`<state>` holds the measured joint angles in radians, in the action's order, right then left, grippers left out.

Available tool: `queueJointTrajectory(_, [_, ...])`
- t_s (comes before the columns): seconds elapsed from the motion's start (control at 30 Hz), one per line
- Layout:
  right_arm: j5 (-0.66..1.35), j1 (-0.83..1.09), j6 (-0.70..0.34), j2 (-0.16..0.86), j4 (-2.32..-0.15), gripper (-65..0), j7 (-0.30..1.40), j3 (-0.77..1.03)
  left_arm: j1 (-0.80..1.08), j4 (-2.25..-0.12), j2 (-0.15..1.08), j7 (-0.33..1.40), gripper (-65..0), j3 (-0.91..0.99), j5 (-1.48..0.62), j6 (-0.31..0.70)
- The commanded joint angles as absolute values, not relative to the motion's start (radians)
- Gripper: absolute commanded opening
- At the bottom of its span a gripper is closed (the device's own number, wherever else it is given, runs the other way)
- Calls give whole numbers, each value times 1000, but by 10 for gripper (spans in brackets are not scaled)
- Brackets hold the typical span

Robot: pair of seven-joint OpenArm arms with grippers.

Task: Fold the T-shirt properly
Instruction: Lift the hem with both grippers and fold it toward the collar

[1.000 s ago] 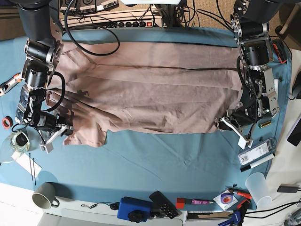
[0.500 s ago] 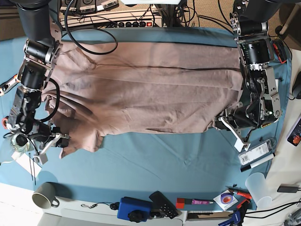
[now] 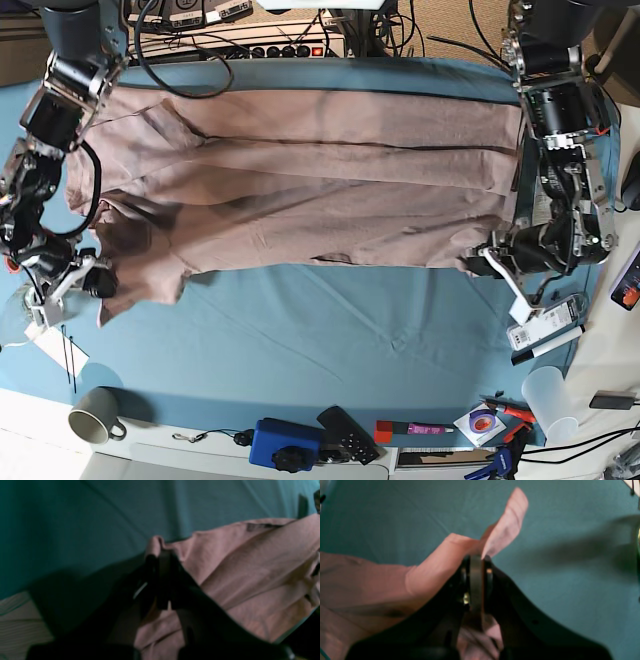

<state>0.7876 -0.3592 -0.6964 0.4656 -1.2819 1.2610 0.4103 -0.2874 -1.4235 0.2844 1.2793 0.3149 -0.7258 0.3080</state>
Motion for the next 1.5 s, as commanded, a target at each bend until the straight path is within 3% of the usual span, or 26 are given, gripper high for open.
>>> queueJointTrajectory(0.0, [833,-377,-698,498,-1314,-650,1240,414,-307,-1445,306,1276,-650,317,-756,313])
queueJointTrajectory(0.43, [921,-258,-698,510,-1454,-650,1293,414,-77,-1675,333,1262,-650,479,-834,343])
queueJointTrajectory(0.57, [947,-226,-698,509,-1474,-650,1298,414,-38,-1707,333,1275,-650,524,-927,418])
queueJointTrajectory(0.7, [1002,-205,-698,509,-1480,-650,1352,424,-16,-1710,333,1292,-650,525,-947,424])
queueJointTrajectory(1.03, [1179,-98,-698,508,-1519,-650,1396,645,-10,-1711,333,1311,-650,533,-947,424])
queueJointTrajectory(1.47, [1196,136,-698,507,-1690,-650,1396,725,128,-1834,336,1300,-650,533,-947,425])
